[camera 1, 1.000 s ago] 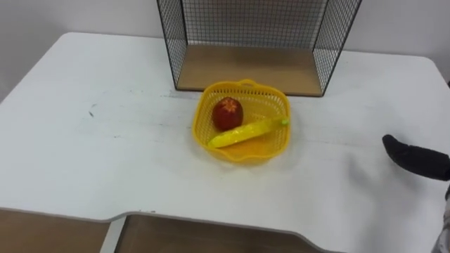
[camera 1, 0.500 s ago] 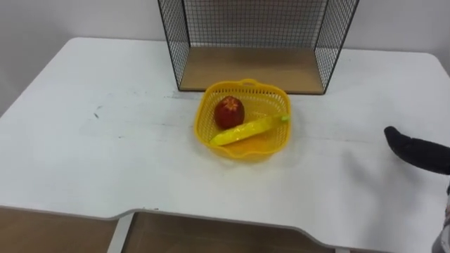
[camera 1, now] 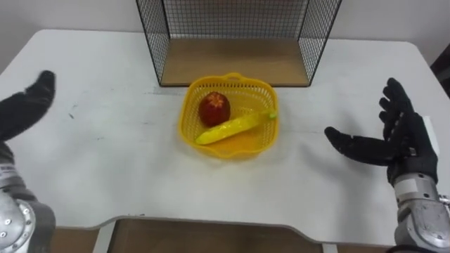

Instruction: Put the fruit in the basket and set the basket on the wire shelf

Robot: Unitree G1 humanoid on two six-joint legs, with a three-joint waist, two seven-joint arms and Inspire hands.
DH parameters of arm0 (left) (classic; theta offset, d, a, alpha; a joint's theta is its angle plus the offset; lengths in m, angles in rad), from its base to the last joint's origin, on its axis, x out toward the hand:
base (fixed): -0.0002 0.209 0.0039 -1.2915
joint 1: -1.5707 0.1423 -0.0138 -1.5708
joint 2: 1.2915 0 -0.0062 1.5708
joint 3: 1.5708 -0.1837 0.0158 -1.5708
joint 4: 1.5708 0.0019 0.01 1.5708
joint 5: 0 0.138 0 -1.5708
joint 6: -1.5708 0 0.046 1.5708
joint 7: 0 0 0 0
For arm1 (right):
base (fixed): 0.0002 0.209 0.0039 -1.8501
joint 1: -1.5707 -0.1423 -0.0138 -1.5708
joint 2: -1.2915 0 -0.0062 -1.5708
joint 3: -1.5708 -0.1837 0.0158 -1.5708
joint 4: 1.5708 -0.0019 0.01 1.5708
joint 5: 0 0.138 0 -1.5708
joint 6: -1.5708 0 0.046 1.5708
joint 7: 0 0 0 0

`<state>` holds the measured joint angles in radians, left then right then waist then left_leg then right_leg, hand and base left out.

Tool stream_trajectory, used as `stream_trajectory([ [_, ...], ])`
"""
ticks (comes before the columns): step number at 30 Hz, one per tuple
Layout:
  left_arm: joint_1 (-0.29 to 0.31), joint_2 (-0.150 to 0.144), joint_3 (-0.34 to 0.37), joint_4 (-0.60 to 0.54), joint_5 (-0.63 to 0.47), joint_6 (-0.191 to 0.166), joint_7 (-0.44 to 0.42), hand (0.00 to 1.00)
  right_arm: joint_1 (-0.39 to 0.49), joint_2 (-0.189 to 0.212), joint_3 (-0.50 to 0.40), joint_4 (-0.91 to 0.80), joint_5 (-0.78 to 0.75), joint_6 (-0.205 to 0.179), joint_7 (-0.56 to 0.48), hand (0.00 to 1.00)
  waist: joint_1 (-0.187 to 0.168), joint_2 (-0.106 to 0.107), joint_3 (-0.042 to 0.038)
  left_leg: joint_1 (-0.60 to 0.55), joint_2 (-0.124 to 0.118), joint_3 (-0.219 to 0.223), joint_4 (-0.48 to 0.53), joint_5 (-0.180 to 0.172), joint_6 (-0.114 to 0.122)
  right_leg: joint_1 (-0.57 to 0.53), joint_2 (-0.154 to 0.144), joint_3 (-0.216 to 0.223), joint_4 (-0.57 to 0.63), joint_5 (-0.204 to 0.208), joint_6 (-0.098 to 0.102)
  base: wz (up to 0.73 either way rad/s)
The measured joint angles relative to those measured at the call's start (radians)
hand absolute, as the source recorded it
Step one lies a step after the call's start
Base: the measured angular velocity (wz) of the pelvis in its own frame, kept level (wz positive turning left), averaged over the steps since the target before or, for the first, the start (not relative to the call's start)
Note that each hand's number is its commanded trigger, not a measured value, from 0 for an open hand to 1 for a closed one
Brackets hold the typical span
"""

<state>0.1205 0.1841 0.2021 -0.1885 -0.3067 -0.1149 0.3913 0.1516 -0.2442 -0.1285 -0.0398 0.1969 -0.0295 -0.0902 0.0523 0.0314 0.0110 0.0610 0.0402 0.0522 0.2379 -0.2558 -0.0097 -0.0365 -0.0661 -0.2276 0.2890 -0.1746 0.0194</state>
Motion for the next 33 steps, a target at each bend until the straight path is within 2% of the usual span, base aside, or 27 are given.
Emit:
stream_trajectory([
  [3, -0.010, -0.001, -0.050, 0.037, -0.038, 0.025, -0.075, 0.00, -0.022, 0.004, 0.023, 0.027, 0.053, 0.000, 0.036, 0.00, -0.018, -0.001, 0.0002, 0.005, 0.000, 0.002, -0.005, 0.000, 0.000, 0.003, 0.002, 0.004, -0.007, 0.000, 0.000, -0.01],
  [6, -0.013, -0.002, -0.083, 0.054, -0.055, 0.042, -0.144, 0.00, -0.024, 0.008, 0.043, 0.028, 0.095, 0.000, 0.063, 0.00, -0.022, -0.002, 0.0005, 0.004, 0.001, 0.013, -0.008, 0.000, 0.000, -0.001, 0.003, 0.008, -0.010, 0.000, 0.000, -0.05],
  [8, -0.014, -0.008, -0.089, 0.057, -0.055, 0.045, -0.186, 0.00, -0.024, 0.010, 0.043, 0.028, 0.115, 0.000, 0.078, 0.00, -0.023, -0.002, 0.0008, 0.004, 0.003, 0.031, -0.008, 0.000, 0.000, -0.002, 0.002, 0.009, -0.010, 0.000, 0.000, -0.02],
  [15, -0.014, -0.013, -0.141, 0.065, -0.056, 0.047, -0.300, 0.00, -0.031, 0.028, 0.082, 0.030, 0.121, 0.000, 0.120, 0.00, -0.028, -0.011, 0.0048, 0.002, 0.003, 0.047, -0.008, 0.000, 0.000, -0.016, 0.004, 0.027, 0.004, 0.001, -0.001, -0.06],
  [20, -0.034, -0.017, -0.180, 0.143, -0.136, 0.054, -0.348, 0.00, -0.068, 0.069, 0.136, 0.089, 0.122, 0.000, 0.131, 0.00, -0.045, -0.019, 0.0046, 0.007, 0.004, 0.052, -0.008, 0.001, 0.001, -0.008, 0.004, 0.030, 0.006, 0.004, -0.002, -0.01],
  [24, -0.047, -0.021, -0.190, 0.167, -0.140, 0.074, -0.387, 0.00, -0.102, 0.088, 0.153, 0.113, 0.126, 0.002, 0.145, 0.00, -0.046, -0.023, 0.0038, 0.005, 0.005, 0.057, -0.002, 0.001, 0.002, -0.017, 0.005, 0.034, 0.006, 0.009, -0.003, -0.03],
  [28, -0.047, -0.021, -0.193, 0.168, -0.139, 0.081, -0.402, 0.00, -0.120, 0.097, 0.159, 0.113, 0.163, 0.002, 0.148, 0.00, -0.046, -0.023, 0.0037, 0.007, 0.007, 0.062, -0.002, 0.001, 0.002, -0.017, 0.007, 0.037, 0.005, 0.012, -0.005, -0.04],
  [33, -0.047, -0.033, -0.208, 0.168, -0.139, 0.112, -0.407, 0.00, -0.122, 0.103, 0.189, 0.113, 0.200, 0.010, 0.162, 0.00, -0.047, -0.022, 0.0037, 0.007, 0.010, 0.070, -0.002, 0.001, 0.001, -0.017, 0.009, 0.038, 0.004, 0.014, -0.007, 0.00],
])
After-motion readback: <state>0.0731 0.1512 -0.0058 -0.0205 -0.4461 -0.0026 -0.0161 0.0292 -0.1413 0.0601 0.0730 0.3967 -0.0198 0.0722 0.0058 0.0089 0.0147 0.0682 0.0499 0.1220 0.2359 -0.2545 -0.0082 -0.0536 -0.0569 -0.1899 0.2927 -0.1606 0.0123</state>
